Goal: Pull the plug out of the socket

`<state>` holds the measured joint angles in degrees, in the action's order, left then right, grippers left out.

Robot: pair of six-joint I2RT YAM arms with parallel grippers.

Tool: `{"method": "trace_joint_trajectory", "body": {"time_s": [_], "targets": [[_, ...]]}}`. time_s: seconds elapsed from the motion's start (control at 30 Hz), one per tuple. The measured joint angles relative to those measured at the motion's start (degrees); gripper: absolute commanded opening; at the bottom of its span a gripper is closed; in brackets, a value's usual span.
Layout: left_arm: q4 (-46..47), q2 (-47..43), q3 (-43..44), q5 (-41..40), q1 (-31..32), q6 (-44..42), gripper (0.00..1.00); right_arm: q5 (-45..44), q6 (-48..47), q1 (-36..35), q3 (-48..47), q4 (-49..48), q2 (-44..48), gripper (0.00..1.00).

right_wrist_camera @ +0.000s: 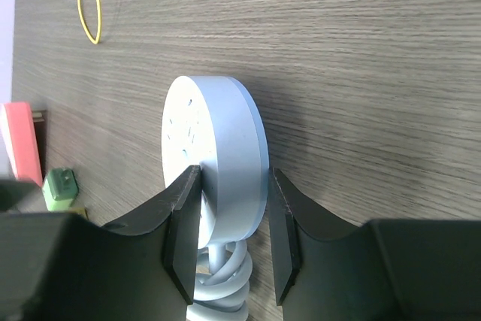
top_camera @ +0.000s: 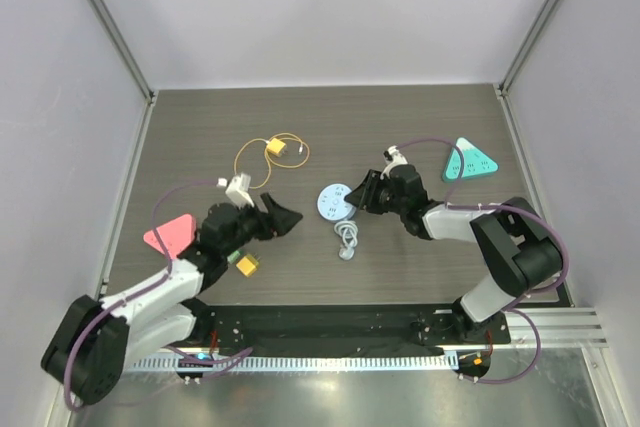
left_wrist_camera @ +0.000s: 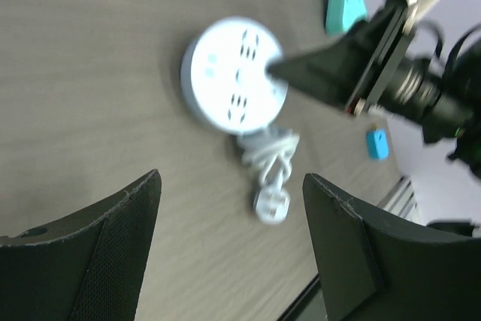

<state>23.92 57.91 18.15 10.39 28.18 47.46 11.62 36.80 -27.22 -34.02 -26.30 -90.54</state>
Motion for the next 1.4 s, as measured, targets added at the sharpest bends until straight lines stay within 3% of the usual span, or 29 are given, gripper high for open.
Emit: {"method": "trace_joint_trajectory", "body": {"time_s": [0.2,0.47,0.7,0.93,1.03,1.07,1.13,1.17,1.23,1.33,1.4], "targets": [[-0.26,-14.10,-12.55,-2.29,3.58,2.40,0.82,-1.18,4.63,0.33,0.81,-1.99,-1.01,0.01],[-1.36,-28.76,-15.63,-4.66,3.67,4.90,0.92,-7.87,6.03,2.47,-6.93,4.33,-3.61,0.01],[-1.31,-31.36,-15.63,-6.14,3.67,5.16,0.94,-10.88,2.03,6.80,-21.70,10.23,-12.52,0.01],[-0.83,-29.99,-15.63,-6.32,3.67,5.18,0.94,-5.42,-2.58,9.75,-36.15,13.14,-23.28,0.02],[-0.44,-29.77,-15.63,-6.32,3.69,5.20,0.95,-3.56,-4.22,10.23,-39.15,14.45,-25.14,0.16],[-0.33,-29.73,-15.63,-6.32,3.69,5.20,0.95,-3.21,-4.74,10.34,-39.65,14.91,-25.35,0.27],[-0.15,-29.53,-15.63,-6.32,3.69,5.20,0.96,-2.89,-5.33,10.47,-40.11,15.72,-25.38,0.36],[-0.13,-29.46,-15.63,-6.32,3.69,5.20,0.96,-2.89,-5.49,10.49,-40.41,16.31,-25.38,0.46],[-0.11,-29.27,-15.63,-6.32,3.67,5.22,0.96,-3.10,-6.27,10.56,-41.13,17.99,-25.38,0.56],[-0.09,-29.24,-15.63,-6.32,3.67,5.22,0.97,-4.02,-7.69,10.58,-41.31,22.21,-25.38,0.79],[-0.13,-29.24,-15.63,-6.32,3.69,5.22,0.97,-4.70,-8.33,10.58,-41.31,24.72,-25.35,0.84]]}}
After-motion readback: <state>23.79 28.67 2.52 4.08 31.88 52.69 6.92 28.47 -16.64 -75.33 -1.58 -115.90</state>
